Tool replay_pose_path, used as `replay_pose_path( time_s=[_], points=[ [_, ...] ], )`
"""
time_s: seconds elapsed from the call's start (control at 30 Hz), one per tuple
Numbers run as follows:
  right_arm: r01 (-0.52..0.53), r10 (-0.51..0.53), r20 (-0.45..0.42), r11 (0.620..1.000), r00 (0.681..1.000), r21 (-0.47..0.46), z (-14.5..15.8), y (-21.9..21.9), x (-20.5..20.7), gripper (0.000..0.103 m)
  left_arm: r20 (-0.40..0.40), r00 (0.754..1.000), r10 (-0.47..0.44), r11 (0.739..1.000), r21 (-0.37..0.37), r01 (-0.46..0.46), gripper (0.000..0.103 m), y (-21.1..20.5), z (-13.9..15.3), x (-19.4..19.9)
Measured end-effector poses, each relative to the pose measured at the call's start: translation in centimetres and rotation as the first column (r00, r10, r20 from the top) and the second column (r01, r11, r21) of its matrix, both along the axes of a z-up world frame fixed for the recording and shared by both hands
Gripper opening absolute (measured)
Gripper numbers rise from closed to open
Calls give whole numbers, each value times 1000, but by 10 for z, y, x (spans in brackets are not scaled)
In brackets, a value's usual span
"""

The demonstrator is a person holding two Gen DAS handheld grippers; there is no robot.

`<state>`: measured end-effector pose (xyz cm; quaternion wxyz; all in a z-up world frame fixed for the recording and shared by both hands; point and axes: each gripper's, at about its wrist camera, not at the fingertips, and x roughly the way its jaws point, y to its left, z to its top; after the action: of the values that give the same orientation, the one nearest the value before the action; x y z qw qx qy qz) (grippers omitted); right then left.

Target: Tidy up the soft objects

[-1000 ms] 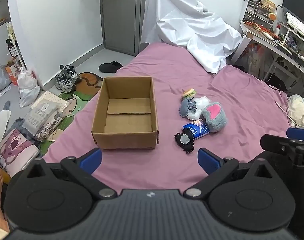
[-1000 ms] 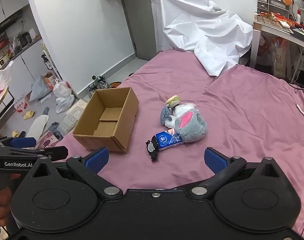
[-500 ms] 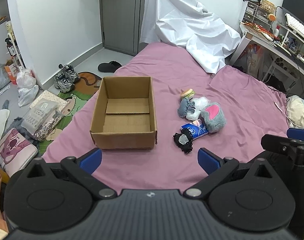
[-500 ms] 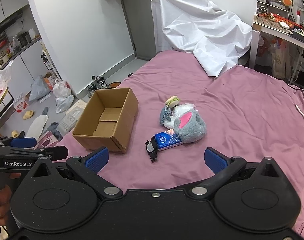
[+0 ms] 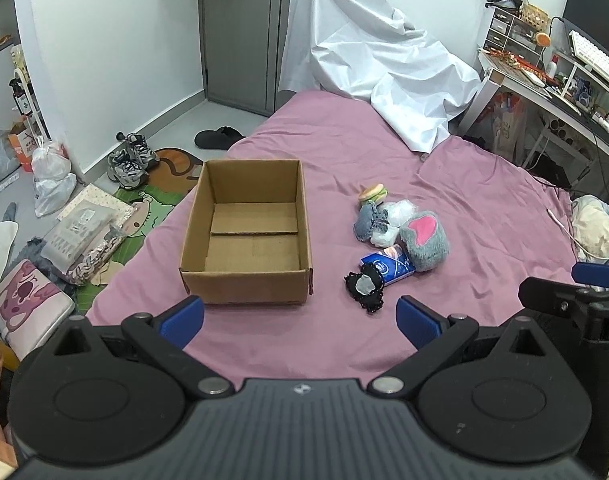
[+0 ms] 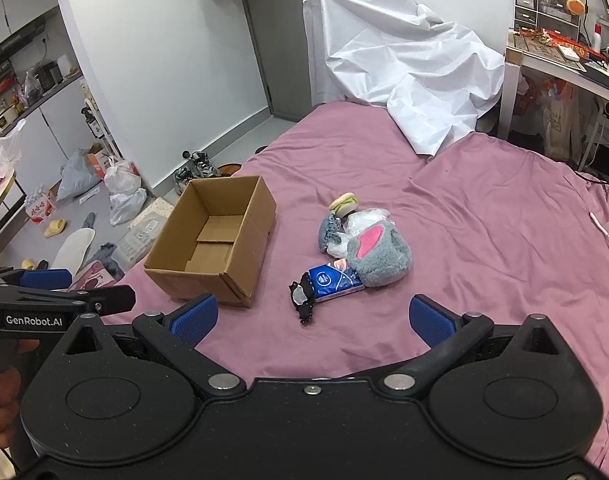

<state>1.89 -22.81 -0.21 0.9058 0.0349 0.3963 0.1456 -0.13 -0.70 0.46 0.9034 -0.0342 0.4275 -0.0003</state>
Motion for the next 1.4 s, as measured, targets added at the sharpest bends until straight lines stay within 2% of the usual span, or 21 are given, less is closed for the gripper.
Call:
replay_pose_path(
  time_s=[0.9, 1.4],
  points=[
    [13, -13, 6, 1000, 1000, 1, 1, -3, -3, 103, 0, 1000, -13, 1000, 1, 13, 102, -4, -3, -8],
    [17, -17, -2, 1000, 1000, 17, -3, -9, 3, 103, 1, 1000, -14, 1000, -6, 14, 101, -11, 0, 4]
  ],
)
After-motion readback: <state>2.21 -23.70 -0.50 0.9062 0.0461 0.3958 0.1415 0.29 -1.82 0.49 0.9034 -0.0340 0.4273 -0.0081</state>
